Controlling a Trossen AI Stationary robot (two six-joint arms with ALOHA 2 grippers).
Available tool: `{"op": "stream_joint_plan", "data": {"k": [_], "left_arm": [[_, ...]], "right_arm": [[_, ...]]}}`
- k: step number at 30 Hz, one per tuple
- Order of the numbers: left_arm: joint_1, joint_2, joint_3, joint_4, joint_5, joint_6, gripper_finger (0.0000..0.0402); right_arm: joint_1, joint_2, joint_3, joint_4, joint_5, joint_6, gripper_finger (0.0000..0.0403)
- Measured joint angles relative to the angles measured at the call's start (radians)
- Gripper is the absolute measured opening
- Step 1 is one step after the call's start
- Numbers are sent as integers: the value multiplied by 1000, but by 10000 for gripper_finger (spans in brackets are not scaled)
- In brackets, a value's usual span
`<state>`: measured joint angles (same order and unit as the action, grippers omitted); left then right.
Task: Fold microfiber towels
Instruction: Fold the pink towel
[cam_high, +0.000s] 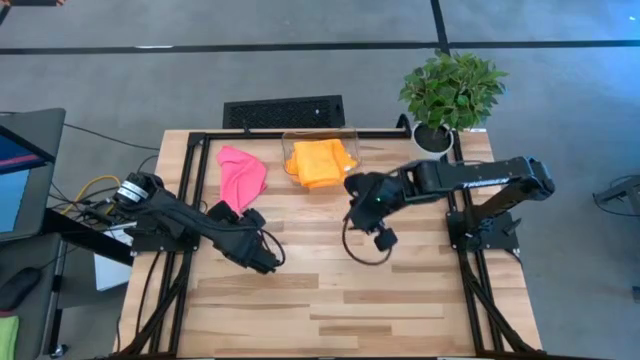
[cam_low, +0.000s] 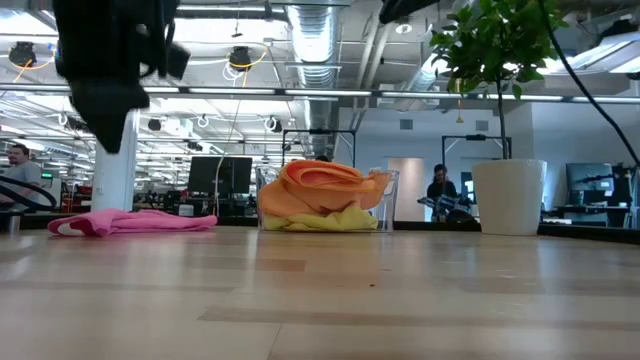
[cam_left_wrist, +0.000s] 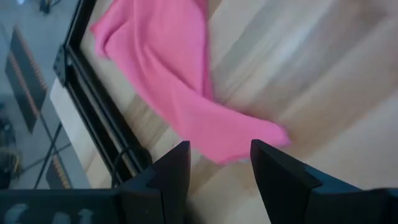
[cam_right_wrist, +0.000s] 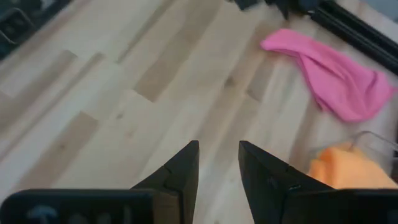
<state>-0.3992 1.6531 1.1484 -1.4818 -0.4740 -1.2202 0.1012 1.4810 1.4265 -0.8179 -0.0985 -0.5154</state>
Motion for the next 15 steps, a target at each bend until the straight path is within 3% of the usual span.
{"op": "stream_joint_plan", "data": {"k": [9,15], "left_arm": [[94,-1,-219,123,-25,-142,162],[156,0,-366,367,-19,-47,162]], "right_arm": [[133,11,0,34,86,99,135],[166,13,0,63,107,150,133]]}}
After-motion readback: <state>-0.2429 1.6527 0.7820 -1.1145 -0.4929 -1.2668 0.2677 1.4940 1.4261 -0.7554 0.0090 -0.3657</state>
